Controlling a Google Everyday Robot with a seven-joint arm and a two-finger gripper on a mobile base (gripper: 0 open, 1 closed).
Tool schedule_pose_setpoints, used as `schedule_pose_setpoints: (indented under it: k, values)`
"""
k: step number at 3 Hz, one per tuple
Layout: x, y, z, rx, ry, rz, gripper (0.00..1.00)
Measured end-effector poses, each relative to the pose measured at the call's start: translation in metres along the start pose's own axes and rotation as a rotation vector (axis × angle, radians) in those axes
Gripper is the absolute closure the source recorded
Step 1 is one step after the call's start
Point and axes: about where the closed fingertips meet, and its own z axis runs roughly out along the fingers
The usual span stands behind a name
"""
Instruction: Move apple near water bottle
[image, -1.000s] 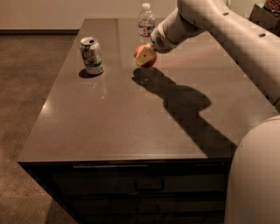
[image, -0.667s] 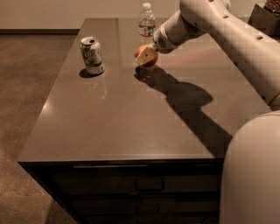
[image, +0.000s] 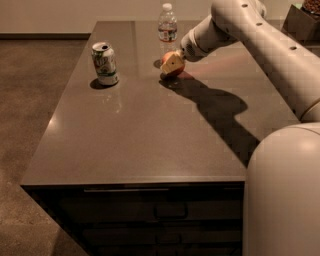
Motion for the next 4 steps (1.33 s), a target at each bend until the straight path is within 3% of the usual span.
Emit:
schedule_pose_setpoints:
  k: [2, 3, 4]
  values:
    - [0.0098, -0.0094, -0.0005, 0.041, 0.031, 0.003, 0.13]
    - [0.0102, -0.0078, 0.0030, 0.036, 0.033, 0.003, 0.00]
    - [0.0102, -0.0078, 0.0032, 0.035, 0.033, 0.003, 0.00]
